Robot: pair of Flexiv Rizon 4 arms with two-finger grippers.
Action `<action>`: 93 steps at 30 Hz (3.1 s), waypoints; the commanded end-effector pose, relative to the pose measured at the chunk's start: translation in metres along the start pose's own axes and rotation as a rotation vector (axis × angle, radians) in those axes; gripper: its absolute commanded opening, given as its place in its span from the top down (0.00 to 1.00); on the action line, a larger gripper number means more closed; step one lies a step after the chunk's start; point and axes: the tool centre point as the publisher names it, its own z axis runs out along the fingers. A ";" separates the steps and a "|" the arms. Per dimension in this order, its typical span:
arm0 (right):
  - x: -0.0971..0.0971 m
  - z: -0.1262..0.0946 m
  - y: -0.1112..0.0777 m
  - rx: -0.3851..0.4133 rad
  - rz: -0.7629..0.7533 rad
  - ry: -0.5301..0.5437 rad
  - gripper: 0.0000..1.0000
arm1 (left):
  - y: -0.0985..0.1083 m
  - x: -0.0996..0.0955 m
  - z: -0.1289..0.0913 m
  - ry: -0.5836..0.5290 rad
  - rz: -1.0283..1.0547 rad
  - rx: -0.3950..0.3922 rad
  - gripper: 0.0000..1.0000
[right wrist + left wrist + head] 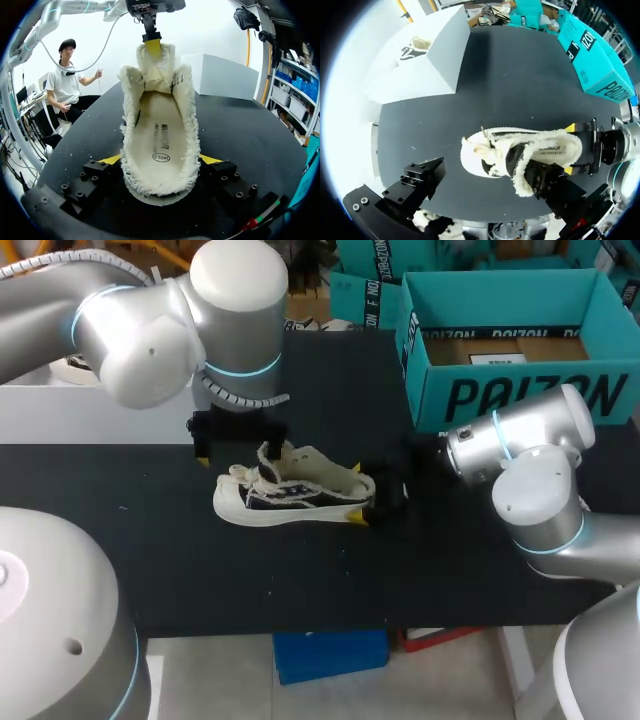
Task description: Take the shoe out of the shoebox, open the shoe tongue, remove and reinsert the insole, then place the shoe into the shoebox
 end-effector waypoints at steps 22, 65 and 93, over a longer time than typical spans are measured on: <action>-0.001 0.001 -0.003 0.001 0.001 0.001 1.00 | -0.032 0.073 -0.049 0.186 0.959 -0.107 0.00; -0.001 0.001 -0.003 0.001 0.001 0.001 1.00 | -0.026 0.087 -0.046 0.408 1.459 -0.124 1.00; -0.001 0.001 -0.003 0.001 0.001 0.001 1.00 | -0.029 0.076 -0.043 0.472 1.547 -0.066 1.00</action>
